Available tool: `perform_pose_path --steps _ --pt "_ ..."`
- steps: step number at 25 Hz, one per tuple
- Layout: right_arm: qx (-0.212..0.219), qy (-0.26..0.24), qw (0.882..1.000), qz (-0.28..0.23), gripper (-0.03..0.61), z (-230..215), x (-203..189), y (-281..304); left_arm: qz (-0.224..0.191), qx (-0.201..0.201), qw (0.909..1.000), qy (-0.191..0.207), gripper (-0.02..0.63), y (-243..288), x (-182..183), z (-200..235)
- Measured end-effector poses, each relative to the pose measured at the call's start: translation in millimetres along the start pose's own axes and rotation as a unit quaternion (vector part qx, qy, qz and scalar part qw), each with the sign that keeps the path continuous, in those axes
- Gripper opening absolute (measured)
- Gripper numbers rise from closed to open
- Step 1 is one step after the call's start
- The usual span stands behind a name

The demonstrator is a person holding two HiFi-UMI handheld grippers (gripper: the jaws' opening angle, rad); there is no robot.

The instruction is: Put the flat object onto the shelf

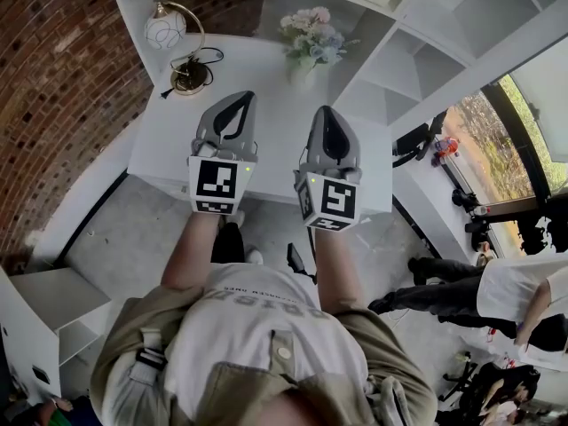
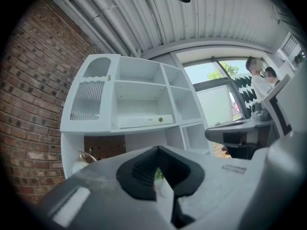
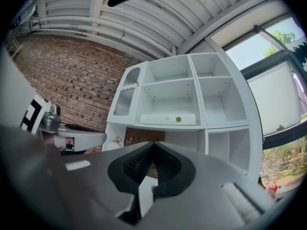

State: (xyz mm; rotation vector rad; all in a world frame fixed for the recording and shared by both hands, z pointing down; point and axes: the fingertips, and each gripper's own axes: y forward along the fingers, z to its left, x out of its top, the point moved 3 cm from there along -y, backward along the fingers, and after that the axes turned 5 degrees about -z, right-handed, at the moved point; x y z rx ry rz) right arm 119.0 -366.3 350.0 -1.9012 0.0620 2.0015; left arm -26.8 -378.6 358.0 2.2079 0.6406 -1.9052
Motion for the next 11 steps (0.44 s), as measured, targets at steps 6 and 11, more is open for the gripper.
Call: perform_pose_path --steps 6,11 --pt "0.004 0.004 1.0 -0.001 0.002 -0.2 -3.2 1.6 0.006 0.001 1.0 -0.001 0.008 1.2 -5.7 1.8" --pt "0.007 0.006 1.0 -0.002 0.003 -1.5 -5.5 5.6 0.009 0.003 1.0 0.001 0.008 4.6 -8.8 4.2"
